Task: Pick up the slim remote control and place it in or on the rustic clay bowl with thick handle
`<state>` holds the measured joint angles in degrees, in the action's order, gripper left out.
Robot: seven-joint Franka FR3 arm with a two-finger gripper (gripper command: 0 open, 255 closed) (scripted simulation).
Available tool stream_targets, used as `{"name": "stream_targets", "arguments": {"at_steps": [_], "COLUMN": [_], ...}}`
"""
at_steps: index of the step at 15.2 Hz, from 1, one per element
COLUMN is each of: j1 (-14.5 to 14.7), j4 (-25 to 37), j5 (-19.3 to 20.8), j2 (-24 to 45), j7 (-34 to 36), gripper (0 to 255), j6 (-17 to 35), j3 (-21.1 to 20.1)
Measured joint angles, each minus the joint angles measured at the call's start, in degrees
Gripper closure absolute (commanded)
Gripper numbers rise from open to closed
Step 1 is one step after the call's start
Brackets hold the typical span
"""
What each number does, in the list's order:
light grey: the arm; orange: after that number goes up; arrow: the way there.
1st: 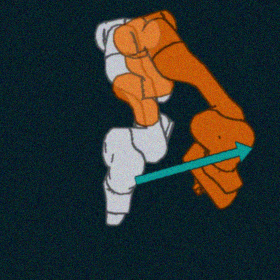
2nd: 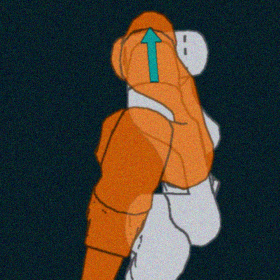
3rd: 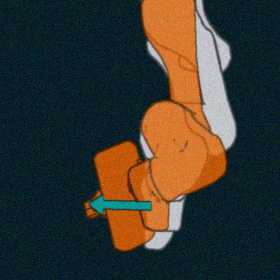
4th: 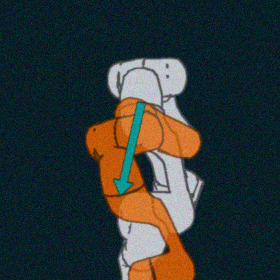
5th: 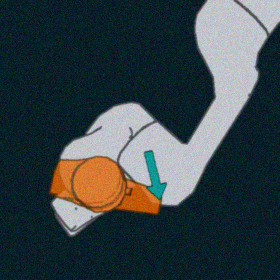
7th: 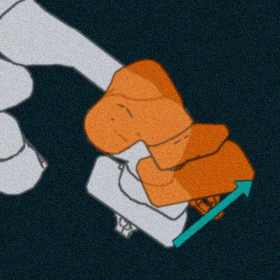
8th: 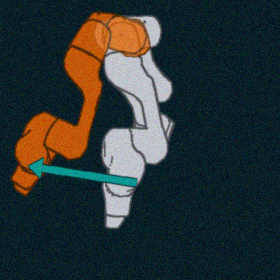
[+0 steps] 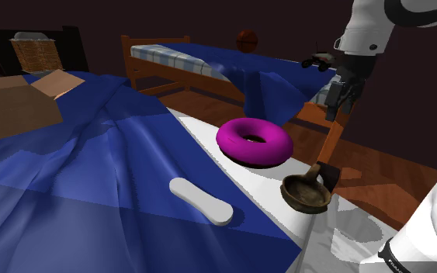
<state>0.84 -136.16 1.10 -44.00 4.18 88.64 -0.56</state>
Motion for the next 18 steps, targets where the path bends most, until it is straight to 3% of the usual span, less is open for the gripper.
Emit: {"name": "stream_targets", "arguments": {"at_steps": [7, 18], "j1": [2.43, 6.89], "j4": [-1.83, 0.98], "j5": [-2.77, -6.01], "j2": [4.81, 20.90], "j7": [2.89, 9.60], "gripper": [0, 0], "j6": [7.02, 21.54], "j3": [-4.05, -13.38]}}
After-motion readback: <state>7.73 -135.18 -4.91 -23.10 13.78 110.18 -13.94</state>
